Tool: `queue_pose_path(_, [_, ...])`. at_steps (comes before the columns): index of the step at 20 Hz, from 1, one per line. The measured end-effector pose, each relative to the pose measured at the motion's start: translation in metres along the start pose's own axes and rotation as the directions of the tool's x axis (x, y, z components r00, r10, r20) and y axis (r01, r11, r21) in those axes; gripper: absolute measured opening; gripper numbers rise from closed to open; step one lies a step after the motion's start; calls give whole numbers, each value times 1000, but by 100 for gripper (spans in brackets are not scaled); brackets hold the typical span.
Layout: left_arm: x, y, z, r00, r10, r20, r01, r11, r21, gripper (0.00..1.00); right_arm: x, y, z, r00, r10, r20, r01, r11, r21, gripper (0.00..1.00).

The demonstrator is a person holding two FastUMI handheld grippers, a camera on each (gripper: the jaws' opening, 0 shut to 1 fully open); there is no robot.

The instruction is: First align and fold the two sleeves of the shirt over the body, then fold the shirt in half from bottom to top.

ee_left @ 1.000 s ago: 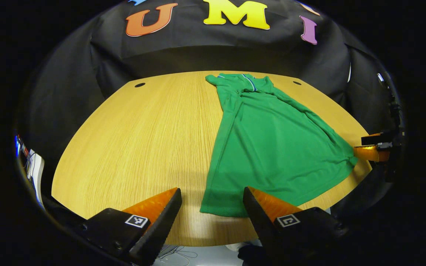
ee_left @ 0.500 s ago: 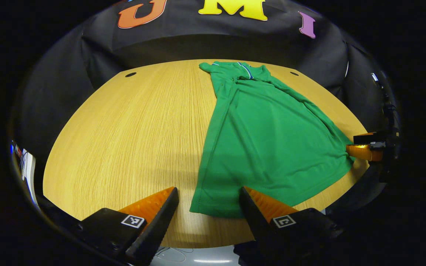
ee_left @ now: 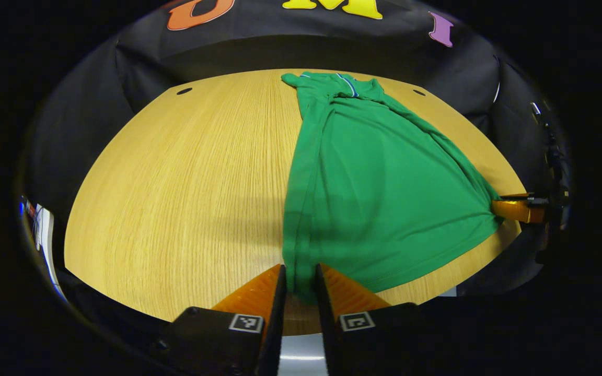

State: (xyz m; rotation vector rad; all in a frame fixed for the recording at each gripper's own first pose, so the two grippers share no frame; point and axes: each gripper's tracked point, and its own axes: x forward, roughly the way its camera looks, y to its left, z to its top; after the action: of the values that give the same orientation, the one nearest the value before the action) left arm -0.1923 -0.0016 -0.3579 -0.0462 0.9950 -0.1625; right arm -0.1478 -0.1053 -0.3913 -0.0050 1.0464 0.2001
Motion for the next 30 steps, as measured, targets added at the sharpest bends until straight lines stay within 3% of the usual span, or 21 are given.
queue_pose_path(1, [-2, -3, 1, 1000, -9, -2, 9, 1000, -28, 32, 0, 0, 0, 1000, -7, 2, 7, 1000, -4, 18])
queue_pose_path(2, [-3, -8, 3, 999, -39, -6, 39, 998, -47, 16, -1, 1, -1, 1000, -5, -11, 5, 1000, -13, 8])
queue_pose_path(4, [-2, -15, 2, 996, -85, -19, 83, 993, -83, 11, -3, 3, 0, 1000, 7, -17, -7, 1000, -15, 0])
queue_pose_path(6, [-4, -24, 1, 989, -142, -48, 135, 983, -126, 8, -6, 8, -1, 999, 27, -34, -28, 1000, -1, 0])
queue_pose_path(15, [-41, -26, 53, 972, -230, 43, 234, 965, -120, 7, -39, 0, 49, 997, 47, 54, -50, 997, 60, 0])
queue_pose_path(22, [-51, -30, 129, 962, -229, 148, 243, 966, -83, 7, -59, -9, 125, 988, 47, 150, -55, 997, 53, 0])
queue_pose_path(30, [-51, -26, 236, 936, -209, 284, 222, 975, -16, 7, -67, -21, 239, 957, 59, 285, -78, 995, 56, 0])
